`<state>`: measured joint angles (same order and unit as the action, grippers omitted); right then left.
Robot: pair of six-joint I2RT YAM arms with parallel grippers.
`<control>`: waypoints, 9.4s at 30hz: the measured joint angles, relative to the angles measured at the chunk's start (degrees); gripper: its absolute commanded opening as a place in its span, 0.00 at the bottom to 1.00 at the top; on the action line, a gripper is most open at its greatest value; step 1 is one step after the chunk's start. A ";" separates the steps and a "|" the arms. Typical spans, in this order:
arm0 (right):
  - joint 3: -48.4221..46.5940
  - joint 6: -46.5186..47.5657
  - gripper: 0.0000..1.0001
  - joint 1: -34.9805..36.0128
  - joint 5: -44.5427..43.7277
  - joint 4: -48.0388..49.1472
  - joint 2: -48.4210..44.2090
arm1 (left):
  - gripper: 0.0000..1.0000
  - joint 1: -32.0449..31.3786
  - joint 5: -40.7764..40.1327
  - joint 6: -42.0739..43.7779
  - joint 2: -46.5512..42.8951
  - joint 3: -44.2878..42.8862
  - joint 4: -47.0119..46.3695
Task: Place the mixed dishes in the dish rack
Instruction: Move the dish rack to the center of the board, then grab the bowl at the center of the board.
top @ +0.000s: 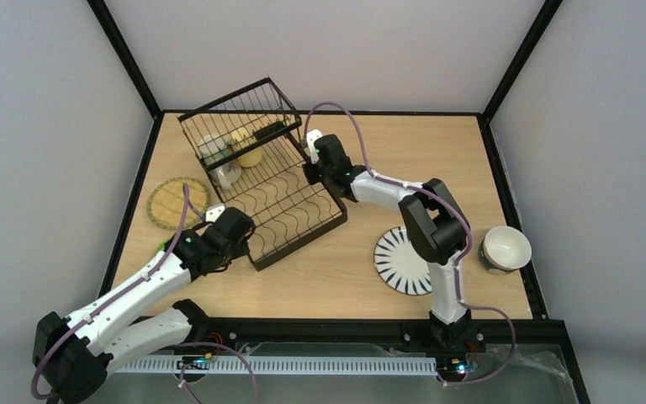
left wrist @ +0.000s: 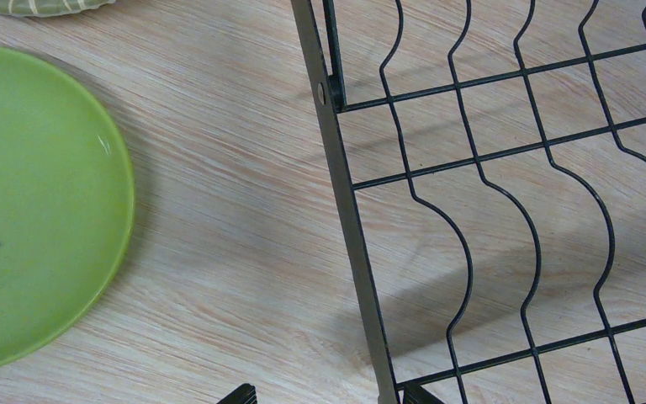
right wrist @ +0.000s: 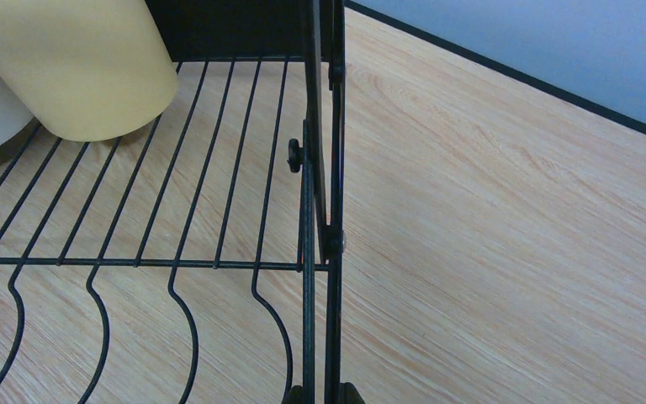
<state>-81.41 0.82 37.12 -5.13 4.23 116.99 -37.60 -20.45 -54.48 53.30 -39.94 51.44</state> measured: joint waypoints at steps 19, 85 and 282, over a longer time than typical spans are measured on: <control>4.22 -3.50 0.00 -0.24 -0.28 2.45 0.00 | 0.99 0.00 0.04 0.11 0.48 0.28 0.22; -25.03 -2.10 0.61 -6.43 13.51 -13.68 -9.88 | 0.99 -0.02 0.52 -5.53 16.00 -4.20 -8.85; 8.04 -36.13 0.74 -13.49 -29.40 -51.93 -46.86 | 0.99 -7.78 8.20 19.65 7.56 -16.52 -7.17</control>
<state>-73.36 -35.31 23.64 -34.52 -47.70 70.13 -45.39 -12.25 -34.83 60.86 -56.47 44.27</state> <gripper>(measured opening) 0.735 0.990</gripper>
